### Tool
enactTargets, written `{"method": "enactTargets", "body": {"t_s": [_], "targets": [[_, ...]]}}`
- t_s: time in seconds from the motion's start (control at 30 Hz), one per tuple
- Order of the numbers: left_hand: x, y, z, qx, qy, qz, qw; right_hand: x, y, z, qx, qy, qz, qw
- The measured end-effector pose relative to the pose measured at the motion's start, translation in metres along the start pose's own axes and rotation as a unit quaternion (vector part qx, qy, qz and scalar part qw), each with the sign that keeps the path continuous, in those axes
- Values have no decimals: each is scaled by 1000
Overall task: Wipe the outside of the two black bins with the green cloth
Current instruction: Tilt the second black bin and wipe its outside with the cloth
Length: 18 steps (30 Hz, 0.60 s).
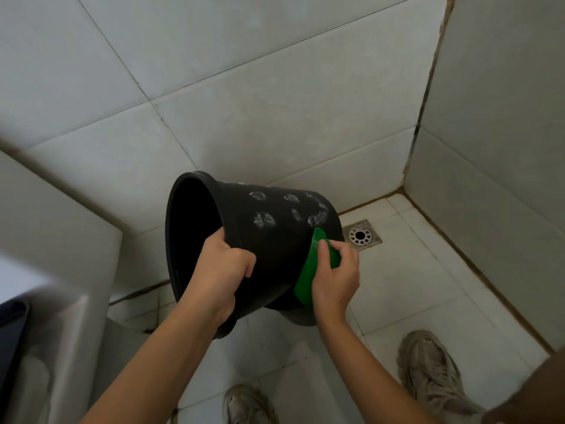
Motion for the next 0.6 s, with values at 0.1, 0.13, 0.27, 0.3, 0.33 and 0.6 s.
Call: {"method": "enactTargets", "body": {"t_s": [0.1,0.13,0.27,0.3,0.33,0.6], "targets": [[1,2,-1,-24,-14,-8,1000,10,-7,-10,-53,-56,-10,997],[2,2,-2,-36,-18,-11,999,15,-11,-14,-66,-71,-9,995],[6,6,-5,-96,-47,-2,994,32,-24,-46,-76,-122,-27,989],[7,6,-5,-103,-49,-1,993,35,-25,-56,-82,-137,-34,987],[8,6,-5,-103,-44,1,994,38,-26,-65,-88,-151,-41,984],[15,41,-7,-437,-67,139,886,55,-24,-122,-112,-232,-127,958]]}}
Point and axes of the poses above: each hand's wrist, its own y-axis away from the middle knuckle, its own x-axis out of the back of the hand, z = x × y, the point moved 1 cm from there along -y, towards the middle knuckle, and after that the axes turned 13 degrees about z, right-handed, at the moved point
